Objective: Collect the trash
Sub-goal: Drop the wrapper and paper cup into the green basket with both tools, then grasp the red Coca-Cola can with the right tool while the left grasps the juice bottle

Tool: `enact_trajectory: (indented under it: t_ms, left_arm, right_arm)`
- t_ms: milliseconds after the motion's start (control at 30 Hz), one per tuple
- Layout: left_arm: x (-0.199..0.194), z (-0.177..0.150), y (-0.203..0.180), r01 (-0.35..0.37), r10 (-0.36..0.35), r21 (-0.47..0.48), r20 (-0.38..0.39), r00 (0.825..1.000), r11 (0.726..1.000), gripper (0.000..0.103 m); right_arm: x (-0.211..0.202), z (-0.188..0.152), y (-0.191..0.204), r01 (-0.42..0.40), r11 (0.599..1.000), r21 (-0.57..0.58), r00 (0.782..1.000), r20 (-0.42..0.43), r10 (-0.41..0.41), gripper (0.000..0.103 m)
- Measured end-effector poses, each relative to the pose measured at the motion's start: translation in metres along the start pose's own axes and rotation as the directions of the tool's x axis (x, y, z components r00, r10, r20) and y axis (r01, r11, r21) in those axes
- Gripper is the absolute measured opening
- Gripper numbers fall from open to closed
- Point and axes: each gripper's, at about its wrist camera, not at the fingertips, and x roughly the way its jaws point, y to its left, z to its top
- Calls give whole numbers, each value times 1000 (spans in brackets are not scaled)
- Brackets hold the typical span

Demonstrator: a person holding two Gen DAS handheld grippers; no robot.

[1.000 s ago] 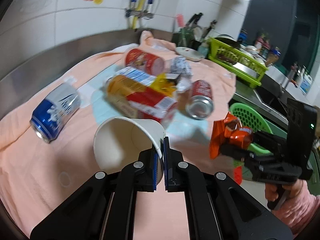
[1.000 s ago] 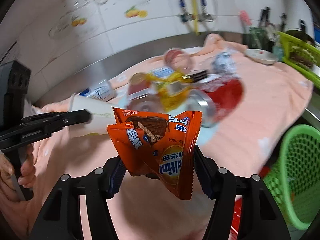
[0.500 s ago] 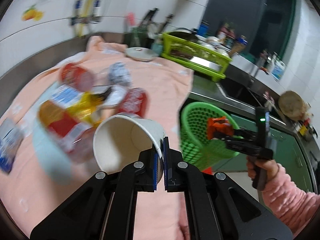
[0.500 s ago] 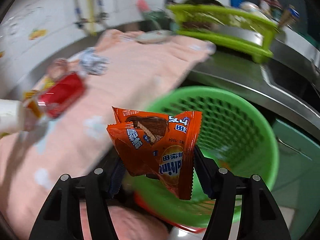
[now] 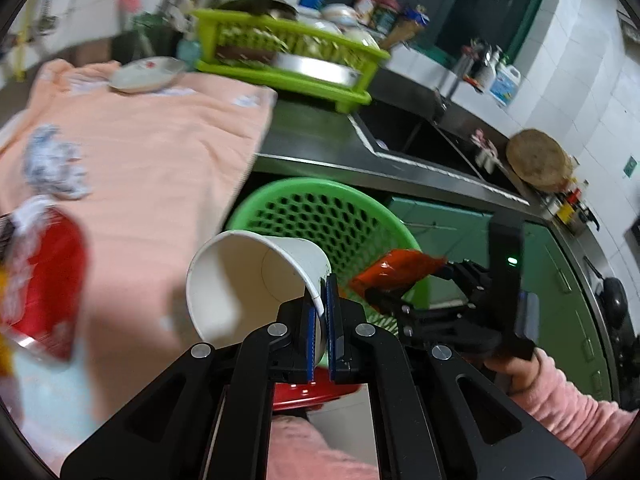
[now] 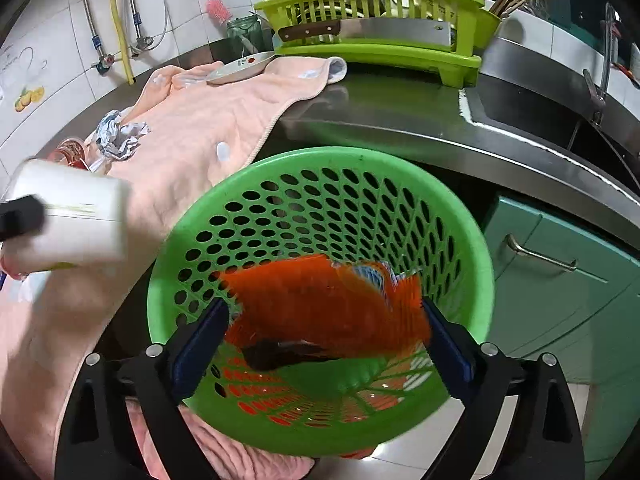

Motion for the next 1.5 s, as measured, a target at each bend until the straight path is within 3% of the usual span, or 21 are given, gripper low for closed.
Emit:
enact_trajectory:
  t_ms: [267, 400, 467, 567, 700, 900, 1200, 1367, 1500]
  left_arm:
    - [76, 7, -13, 28, -28, -9, -131, 991, 1000, 4]
    - [89, 6, -14, 38, -42, -25, -146, 988, 999, 7]
    - [93, 6, -16, 40, -43, -24, -151, 988, 999, 25]
    - [95, 6, -19, 34, -36, -15, -144, 989, 999, 39]
    - [90, 3, -20, 37, -38, -12, -135, 990, 999, 44]
    - [51, -2, -14, 7, -8, -11, -79, 997, 1000, 47]
    - [-38, -19, 32, -136, 138, -74, 31, 990, 988, 49]
    - [-92, -28, 72, -255, 273, -182, 80, 959, 950, 52]
    - [-139, -35, 112, -350, 396, -304, 102, 913, 886, 53]
  right_arm:
    - [-13, -4, -14, 6, 1000, 13, 1000, 27, -7, 93]
    - [-18, -5, -20, 3, 1000, 26, 999, 38, -4, 93]
    - [-20, -5, -21, 4, 1000, 28, 999, 44, -5, 93]
    - [-24, -6, -23, 3, 999, 35, 999, 53, -4, 93]
    - [-29, -7, -23, -3, 999, 44, 998, 59, 1, 93]
    - [-37, -2, -2, -53, 998, 20, 996, 69, 52, 93]
    - [-37, 16, 59, -169, 985, -32, 984, 52, 171, 93]
    - [-28, 33, 99, -258, 965, -40, 966, 10, 258, 93]
    - [-23, 49, 130, -296, 954, -57, 955, -22, 295, 93]
